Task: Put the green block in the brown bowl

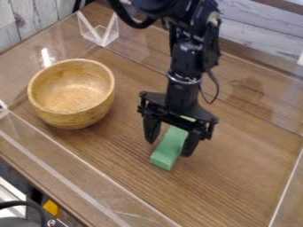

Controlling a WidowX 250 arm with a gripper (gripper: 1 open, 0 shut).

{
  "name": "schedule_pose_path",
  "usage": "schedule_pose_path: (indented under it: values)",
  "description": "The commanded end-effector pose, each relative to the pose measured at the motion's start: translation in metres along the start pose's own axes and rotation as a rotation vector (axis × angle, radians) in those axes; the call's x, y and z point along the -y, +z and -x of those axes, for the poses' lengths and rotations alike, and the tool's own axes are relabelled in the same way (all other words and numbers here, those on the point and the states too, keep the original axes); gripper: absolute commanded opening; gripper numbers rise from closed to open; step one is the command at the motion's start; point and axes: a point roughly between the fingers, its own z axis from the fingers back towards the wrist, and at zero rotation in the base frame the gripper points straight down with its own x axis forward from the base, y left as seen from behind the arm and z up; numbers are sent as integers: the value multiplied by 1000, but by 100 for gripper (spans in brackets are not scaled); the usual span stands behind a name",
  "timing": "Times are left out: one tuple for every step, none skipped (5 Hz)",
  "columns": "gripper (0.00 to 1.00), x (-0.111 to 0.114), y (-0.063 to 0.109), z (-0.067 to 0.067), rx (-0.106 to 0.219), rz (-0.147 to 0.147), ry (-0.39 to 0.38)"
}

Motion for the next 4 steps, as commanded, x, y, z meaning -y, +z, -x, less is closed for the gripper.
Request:
schedule_pose_path:
  values:
    - [100, -1, 2, -5, 31, 8, -4]
    - [100, -3, 0, -7, 30, 8, -2]
    - [100, -5, -2, -8, 28, 8, 1]
    - [100, -6, -3, -8, 28, 7, 3]
